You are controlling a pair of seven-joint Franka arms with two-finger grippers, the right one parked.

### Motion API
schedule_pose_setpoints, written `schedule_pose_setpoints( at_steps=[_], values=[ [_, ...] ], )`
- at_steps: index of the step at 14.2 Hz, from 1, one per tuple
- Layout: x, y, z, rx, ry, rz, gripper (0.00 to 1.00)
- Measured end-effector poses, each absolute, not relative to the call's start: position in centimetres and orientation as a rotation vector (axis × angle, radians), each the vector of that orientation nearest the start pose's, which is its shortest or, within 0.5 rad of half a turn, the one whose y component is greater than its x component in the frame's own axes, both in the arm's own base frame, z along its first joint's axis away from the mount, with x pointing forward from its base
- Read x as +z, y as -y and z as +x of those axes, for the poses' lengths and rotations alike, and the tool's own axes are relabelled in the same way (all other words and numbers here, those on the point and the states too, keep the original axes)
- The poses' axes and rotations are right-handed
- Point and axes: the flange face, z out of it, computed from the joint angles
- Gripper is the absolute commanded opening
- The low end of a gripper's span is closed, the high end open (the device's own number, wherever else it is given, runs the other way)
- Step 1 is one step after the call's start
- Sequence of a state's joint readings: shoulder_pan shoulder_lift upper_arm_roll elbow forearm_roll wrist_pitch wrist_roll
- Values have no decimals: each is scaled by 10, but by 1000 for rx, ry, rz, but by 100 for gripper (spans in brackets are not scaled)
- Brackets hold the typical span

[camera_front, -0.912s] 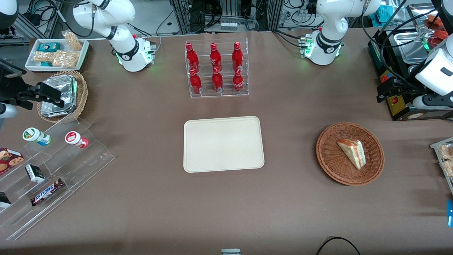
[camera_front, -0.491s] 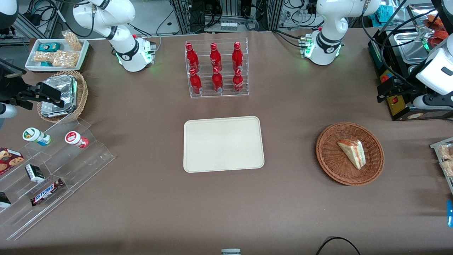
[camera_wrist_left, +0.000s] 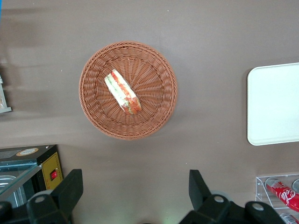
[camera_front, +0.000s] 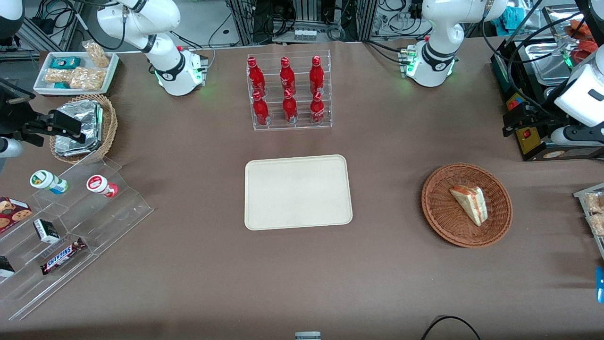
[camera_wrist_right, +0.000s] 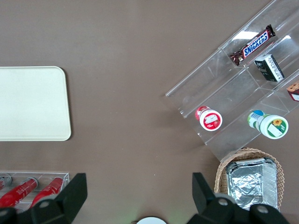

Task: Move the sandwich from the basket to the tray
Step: 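Lower the left gripper onto the wrapped sandwich and close on it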

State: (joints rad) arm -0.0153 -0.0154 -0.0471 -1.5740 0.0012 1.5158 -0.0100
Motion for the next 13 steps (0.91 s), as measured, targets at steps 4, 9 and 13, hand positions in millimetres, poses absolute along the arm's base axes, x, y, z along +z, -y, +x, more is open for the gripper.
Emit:
schedule_pose_setpoints(
  at_steps=[4, 9, 13],
  values=[
    [595, 29, 545, 174, -69, -3129, 100],
    [488, -10, 570, 225, 38, -3131, 100],
    [384, -21, 565, 82, 66, -3139, 100]
  ],
)
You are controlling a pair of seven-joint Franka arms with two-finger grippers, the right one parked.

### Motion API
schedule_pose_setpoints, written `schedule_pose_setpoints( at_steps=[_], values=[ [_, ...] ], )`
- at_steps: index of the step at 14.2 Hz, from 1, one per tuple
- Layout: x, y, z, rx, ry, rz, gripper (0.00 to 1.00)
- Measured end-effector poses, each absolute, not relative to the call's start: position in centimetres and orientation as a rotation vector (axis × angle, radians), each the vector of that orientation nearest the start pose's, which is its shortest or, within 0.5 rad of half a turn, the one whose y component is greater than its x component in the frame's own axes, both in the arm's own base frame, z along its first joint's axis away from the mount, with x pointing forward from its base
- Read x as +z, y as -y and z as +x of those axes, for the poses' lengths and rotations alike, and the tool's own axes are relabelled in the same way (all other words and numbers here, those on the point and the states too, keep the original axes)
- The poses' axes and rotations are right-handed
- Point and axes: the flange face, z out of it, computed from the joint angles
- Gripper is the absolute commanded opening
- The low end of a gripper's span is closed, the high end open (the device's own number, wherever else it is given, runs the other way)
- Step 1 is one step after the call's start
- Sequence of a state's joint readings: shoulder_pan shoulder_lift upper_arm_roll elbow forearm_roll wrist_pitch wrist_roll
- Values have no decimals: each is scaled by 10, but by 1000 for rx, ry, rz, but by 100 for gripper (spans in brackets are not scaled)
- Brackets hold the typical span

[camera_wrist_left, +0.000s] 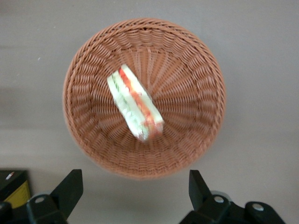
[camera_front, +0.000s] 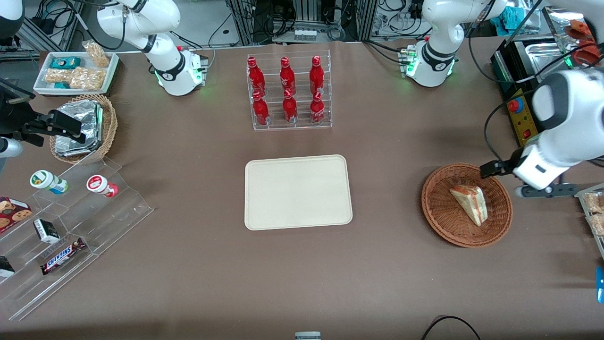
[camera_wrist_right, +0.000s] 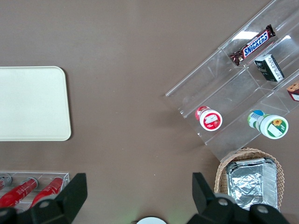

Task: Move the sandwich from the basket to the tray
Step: 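Lower the left gripper onto the wrapped sandwich and close on it, then lift the sandwich and carry it over the cream tray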

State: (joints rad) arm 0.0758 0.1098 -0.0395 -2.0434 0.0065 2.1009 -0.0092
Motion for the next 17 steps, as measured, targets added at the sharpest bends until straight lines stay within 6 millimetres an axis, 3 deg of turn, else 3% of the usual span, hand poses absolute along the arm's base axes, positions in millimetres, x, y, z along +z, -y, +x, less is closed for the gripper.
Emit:
schedule_pose_setpoints(
  at_steps=[3, 9, 10, 12, 13, 15, 17],
  values=[
    [332, -31, 552, -11, 153, -3144, 100],
    [288, -27, 561, -77, 913, -3032, 100],
    [279, -25, 562, -79, 970, -3017, 83],
    [257, -24, 562, -48, 1009, -3002, 17],
    [250, -24, 561, -30, 1009, -3000, 8],
    [246, -22, 560, -8, 982, -3003, 4],
    [256, -21, 561, 70, 875, -3021, 1]
  ],
)
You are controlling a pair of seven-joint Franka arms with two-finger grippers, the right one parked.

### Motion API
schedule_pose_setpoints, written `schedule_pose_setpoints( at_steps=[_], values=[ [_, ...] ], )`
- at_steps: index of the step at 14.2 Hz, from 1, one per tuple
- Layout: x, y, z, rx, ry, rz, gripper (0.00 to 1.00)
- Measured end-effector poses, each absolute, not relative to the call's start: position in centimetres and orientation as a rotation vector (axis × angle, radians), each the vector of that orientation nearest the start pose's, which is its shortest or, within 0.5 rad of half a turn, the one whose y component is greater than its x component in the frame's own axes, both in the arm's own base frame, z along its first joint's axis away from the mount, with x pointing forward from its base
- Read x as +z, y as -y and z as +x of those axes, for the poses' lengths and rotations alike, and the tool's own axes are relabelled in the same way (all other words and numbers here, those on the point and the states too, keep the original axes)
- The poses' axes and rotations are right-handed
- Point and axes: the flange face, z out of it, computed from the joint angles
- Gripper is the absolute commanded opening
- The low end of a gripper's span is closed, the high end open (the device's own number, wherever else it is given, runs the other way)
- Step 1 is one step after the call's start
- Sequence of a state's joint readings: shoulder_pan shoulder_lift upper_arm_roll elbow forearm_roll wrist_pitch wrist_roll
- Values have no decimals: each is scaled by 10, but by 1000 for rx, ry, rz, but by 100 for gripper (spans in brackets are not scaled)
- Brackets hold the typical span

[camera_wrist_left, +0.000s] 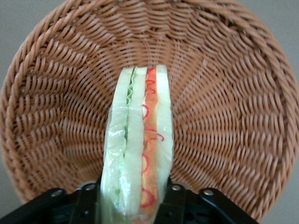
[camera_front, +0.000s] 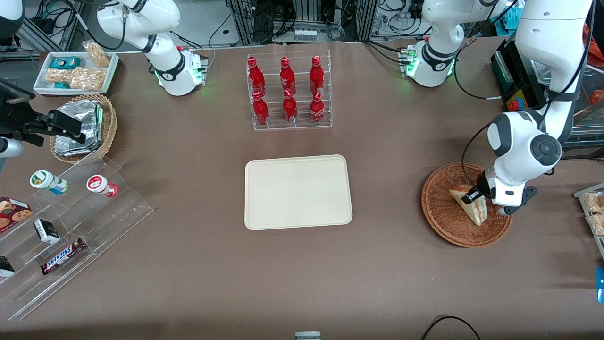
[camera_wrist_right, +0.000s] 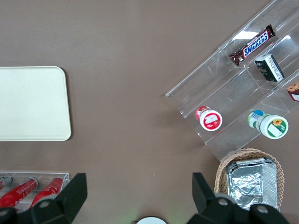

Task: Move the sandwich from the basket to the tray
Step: 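Lift the sandwich and carry it over the cream tray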

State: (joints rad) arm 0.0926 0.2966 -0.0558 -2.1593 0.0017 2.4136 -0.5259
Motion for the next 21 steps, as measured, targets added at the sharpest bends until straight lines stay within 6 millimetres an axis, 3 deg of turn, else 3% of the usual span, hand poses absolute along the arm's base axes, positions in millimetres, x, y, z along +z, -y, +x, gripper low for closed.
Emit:
schedule_pose_setpoints(
  at_steps=[3, 5, 7, 10, 16, 19, 21],
  values=[
    [301, -1, 574, 177, 695, -3055, 1],
    [330, 36, 582, 182, 403, -3096, 2],
    [339, 86, 584, 164, 140, -3123, 1],
    [332, 189, 572, 163, -7, -3124, 1],
    [304, 397, 548, 109, 137, -3143, 0],
    [287, 466, 533, 97, 222, -3161, 0],
    [283, 500, 525, 83, 263, -3177, 0]
  ],
)
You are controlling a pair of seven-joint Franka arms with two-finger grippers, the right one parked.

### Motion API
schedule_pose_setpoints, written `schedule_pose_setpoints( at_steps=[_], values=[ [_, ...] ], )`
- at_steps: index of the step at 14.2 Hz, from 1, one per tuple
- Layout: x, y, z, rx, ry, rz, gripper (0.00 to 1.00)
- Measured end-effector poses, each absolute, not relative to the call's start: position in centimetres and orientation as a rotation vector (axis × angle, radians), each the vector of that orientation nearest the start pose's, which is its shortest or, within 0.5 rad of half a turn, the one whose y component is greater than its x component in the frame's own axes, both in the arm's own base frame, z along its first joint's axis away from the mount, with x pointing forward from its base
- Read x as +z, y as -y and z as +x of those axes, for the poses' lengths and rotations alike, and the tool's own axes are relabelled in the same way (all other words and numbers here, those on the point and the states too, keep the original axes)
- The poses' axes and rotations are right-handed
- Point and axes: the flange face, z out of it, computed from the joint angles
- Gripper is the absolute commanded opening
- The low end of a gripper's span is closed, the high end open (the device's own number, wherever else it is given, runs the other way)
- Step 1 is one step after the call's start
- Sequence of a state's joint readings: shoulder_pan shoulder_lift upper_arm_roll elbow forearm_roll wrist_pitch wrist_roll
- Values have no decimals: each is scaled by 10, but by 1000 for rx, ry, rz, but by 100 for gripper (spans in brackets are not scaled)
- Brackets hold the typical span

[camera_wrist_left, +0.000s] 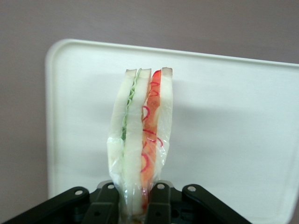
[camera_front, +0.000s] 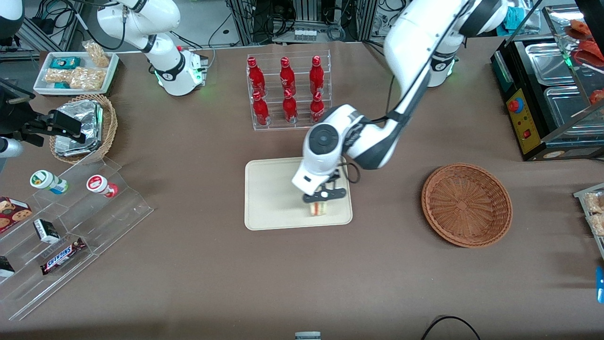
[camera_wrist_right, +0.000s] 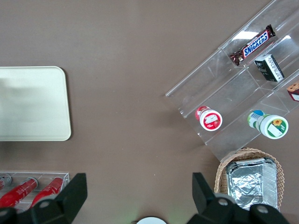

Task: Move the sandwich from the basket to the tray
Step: 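Lift the sandwich and carry it over the cream tray, then lower the sandwich onto the tray and open the left gripper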

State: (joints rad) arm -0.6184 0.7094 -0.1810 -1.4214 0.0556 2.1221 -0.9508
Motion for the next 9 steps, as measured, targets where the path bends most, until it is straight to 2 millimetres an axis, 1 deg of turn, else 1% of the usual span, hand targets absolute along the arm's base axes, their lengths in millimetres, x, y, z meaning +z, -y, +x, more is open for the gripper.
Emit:
schedule_pose_setpoints(
  at_steps=[1, 3, 6, 7, 8, 9],
  values=[
    [280, 513, 520, 82, 271, -3180, 0],
    [273, 531, 509, 87, 265, -3182, 1],
    [256, 545, 497, 69, 241, -3161, 5],
    [249, 547, 495, 44, 248, -3152, 11],
    [242, 548, 495, 23, 260, -3143, 31],
    [235, 549, 495, 13, 274, -3137, 89]
  ],
)
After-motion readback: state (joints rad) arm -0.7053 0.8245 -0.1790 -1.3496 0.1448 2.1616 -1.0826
